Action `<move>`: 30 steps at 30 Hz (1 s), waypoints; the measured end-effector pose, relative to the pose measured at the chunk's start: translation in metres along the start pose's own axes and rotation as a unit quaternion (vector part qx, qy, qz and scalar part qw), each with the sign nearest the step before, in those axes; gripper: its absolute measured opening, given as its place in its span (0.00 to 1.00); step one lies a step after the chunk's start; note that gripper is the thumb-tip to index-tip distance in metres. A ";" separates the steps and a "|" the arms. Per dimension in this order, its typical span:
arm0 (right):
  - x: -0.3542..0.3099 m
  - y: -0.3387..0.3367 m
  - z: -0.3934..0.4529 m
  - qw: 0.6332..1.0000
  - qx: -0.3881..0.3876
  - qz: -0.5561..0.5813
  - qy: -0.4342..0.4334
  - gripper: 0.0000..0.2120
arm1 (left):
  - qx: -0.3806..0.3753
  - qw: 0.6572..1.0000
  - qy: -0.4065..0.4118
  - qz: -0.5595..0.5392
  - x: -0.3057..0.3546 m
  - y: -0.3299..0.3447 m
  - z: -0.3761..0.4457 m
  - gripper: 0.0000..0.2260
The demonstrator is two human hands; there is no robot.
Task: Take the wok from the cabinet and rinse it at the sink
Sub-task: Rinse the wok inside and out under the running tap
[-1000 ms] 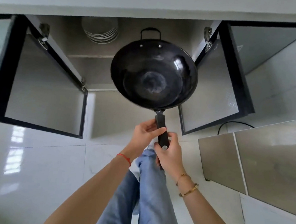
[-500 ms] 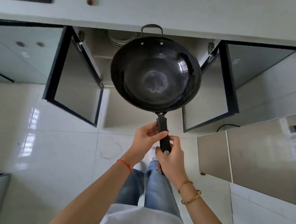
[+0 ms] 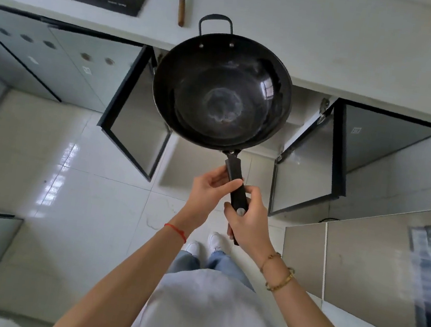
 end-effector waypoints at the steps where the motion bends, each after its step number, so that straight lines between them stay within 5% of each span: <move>1: -0.004 -0.002 0.002 1.000 -0.009 -0.004 -0.005 0.14 | 0.009 1.000 0.009 -0.004 0.004 0.001 -0.001 0.16; 16: -0.074 0.049 0.035 0.963 -0.222 -0.071 -0.134 0.14 | 0.224 0.964 0.120 -0.074 0.058 -0.055 -0.024 0.13; 30: -0.131 0.251 0.043 0.896 -0.402 -0.112 -0.151 0.13 | 0.416 0.881 0.164 -0.153 0.091 -0.242 -0.059 0.12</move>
Point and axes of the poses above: each hand's wrist, its own z-axis towards the middle knuckle, its own y-axis out of the palm, x = y × z, the point moved 5 cm from there along z, towards the middle knuckle, and after that the axes turned 2 degrees about x, right-handed, at the moved point
